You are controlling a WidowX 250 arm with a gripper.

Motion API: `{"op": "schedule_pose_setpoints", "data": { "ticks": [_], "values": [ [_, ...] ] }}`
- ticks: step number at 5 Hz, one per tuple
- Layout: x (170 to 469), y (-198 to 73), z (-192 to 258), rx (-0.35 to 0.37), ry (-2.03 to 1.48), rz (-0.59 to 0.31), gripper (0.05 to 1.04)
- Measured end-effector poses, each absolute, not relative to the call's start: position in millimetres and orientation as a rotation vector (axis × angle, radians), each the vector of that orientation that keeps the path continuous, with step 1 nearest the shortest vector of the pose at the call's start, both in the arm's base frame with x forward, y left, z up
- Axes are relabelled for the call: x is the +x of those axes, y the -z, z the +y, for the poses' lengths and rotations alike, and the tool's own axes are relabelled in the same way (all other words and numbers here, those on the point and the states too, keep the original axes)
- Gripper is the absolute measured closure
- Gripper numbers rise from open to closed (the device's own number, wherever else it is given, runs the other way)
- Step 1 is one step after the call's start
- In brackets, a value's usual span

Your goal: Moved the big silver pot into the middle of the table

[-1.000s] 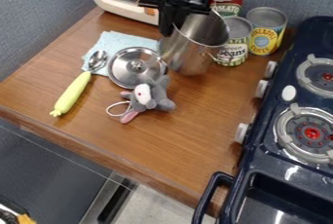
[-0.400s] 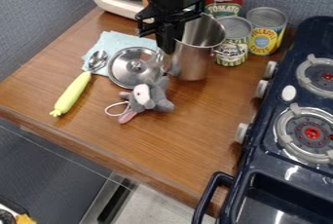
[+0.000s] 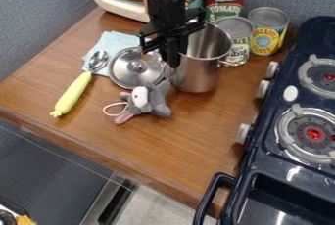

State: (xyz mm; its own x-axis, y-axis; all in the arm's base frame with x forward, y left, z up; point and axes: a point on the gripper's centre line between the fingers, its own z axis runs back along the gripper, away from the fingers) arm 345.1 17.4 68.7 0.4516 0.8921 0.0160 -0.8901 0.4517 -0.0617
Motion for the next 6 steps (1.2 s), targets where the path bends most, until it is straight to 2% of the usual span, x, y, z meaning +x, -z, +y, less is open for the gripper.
{"op": "schedule_pose_setpoints", "data": {
  "ticks": [1,3,5,6],
  "values": [
    [345.1,-67.7,17.8,-0.046,-1.111,-0.052,1.018],
    [343.3,-46.4,32.3,-0.017,-1.111,-0.012,1.018],
    [346.2,-45.7,35.8,-0.001,-1.072,0.004,0.986],
    [346.7,-45.4,39.9,0.052,-1.033,0.033,0.810]
  ]
}}
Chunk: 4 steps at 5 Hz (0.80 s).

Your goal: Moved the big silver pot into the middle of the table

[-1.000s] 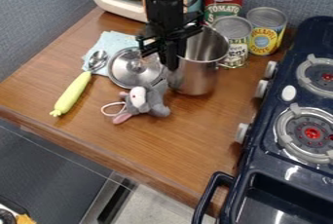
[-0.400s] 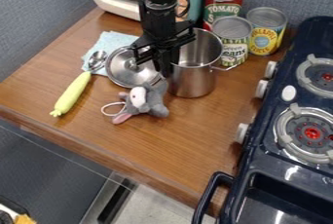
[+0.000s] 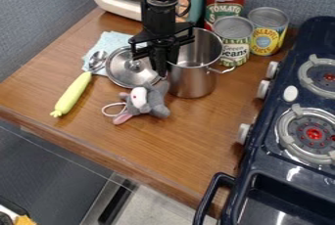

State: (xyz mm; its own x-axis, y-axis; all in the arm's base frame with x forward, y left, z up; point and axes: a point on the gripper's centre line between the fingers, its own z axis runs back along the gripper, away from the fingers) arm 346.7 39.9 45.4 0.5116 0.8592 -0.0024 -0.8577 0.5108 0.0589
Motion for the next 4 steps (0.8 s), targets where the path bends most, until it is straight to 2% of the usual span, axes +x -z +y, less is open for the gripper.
{"op": "schedule_pose_setpoints", "data": {
  "ticks": [2,3,4],
  "values": [
    [348.1,-52.2,37.7,0.079,-0.989,0.000,0.228],
    [351.3,-69.8,39.5,0.068,-0.997,-0.050,0.075],
    [353.7,-82.5,39.6,0.063,-0.918,-0.061,0.079]
  ]
}}
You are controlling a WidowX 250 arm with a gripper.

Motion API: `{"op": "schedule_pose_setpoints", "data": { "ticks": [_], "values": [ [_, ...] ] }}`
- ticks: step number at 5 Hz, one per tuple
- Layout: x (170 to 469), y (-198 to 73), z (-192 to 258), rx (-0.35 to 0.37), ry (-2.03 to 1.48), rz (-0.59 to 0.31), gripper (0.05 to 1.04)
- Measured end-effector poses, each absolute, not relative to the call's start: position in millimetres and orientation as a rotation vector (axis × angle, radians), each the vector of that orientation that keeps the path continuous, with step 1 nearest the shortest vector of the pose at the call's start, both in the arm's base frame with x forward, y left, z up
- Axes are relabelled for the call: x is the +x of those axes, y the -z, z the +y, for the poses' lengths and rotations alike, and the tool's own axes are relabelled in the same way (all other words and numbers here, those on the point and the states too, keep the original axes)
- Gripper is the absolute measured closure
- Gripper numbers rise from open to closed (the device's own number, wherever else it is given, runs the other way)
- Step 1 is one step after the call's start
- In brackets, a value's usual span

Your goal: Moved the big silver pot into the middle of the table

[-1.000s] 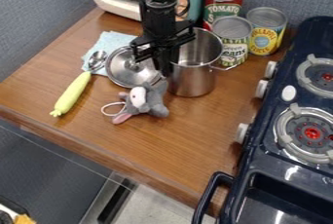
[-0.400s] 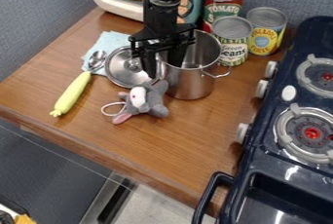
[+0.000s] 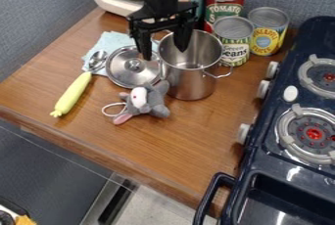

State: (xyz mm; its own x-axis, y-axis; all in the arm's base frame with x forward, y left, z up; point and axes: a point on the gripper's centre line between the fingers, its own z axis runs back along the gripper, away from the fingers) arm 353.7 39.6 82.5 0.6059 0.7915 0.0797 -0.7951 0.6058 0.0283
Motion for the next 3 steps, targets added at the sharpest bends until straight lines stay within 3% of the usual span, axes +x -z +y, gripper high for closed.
{"op": "schedule_pose_setpoints", "data": {
  "ticks": [1,2,3],
  "values": [
    [351.9,-103.7,42.3,0.028,-0.653,-0.066,0.084],
    [351.1,-118.8,57.1,0.041,-0.394,-0.021,0.084],
    [347.0,-114.8,63.0,0.033,-0.160,0.016,0.084]
  ]
}}
